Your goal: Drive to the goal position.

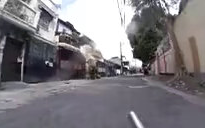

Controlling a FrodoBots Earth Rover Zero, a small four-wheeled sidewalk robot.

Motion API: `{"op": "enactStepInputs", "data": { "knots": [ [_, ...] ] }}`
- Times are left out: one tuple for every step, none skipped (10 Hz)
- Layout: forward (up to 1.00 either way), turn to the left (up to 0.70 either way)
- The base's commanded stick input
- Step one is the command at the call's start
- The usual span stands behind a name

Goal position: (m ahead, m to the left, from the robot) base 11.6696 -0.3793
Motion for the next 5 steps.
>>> {"op": "enactStepInputs", "data": {
  "knots": [
    [0.85, -0.34],
    [0.85, -0.34],
    [0.85, -0.34],
    [0.85, -0.34],
    [0.85, -0.34]
  ]
}}
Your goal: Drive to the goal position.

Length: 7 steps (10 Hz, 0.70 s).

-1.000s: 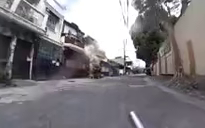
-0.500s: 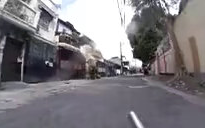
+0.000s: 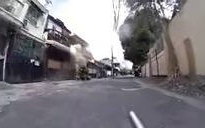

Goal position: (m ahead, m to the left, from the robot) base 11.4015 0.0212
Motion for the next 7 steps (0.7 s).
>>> {"op": "enactStepInputs", "data": {
  "knots": [
    [0.85, -0.34],
    [0.85, -0.3],
    [0.85, -0.22],
    [0.85, 0.0],
    [0.85, 0.0],
    [0.85, 0.0],
    [0.85, 0.0]
  ]
}}
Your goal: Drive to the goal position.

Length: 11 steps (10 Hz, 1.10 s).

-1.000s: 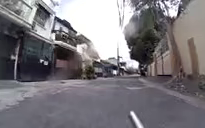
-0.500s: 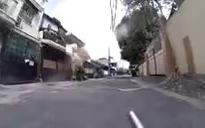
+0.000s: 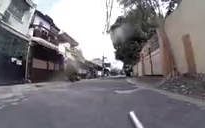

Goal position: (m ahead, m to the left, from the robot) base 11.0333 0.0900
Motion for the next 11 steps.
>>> {"op": "enactStepInputs", "data": {
  "knots": [
    [0.85, -0.03],
    [0.85, -0.07],
    [0.85, -0.1],
    [0.85, -0.14],
    [0.85, -0.18],
    [0.85, -0.22],
    [0.85, -0.25],
    [0.85, -0.29],
    [0.85, -0.32],
    [0.85, -0.34],
    [0.85, -0.34]
  ]
}}
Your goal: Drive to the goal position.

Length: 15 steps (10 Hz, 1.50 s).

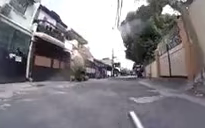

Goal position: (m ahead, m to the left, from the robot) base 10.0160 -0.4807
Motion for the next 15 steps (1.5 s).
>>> {"op": "enactStepInputs", "data": {
  "knots": [
    [0.85, -0.34],
    [0.85, -0.34],
    [0.85, -0.34],
    [0.85, -0.34],
    [0.85, -0.34],
    [0.85, -0.34],
    [0.85, -0.34],
    [0.85, -0.34],
    [0.85, -0.34],
    [0.85, -0.34],
    [0.85, -0.34],
    [0.85, -0.34],
    [0.85, -0.34],
    [0.85, -0.31],
    [0.85, -0.25]
  ]
}}
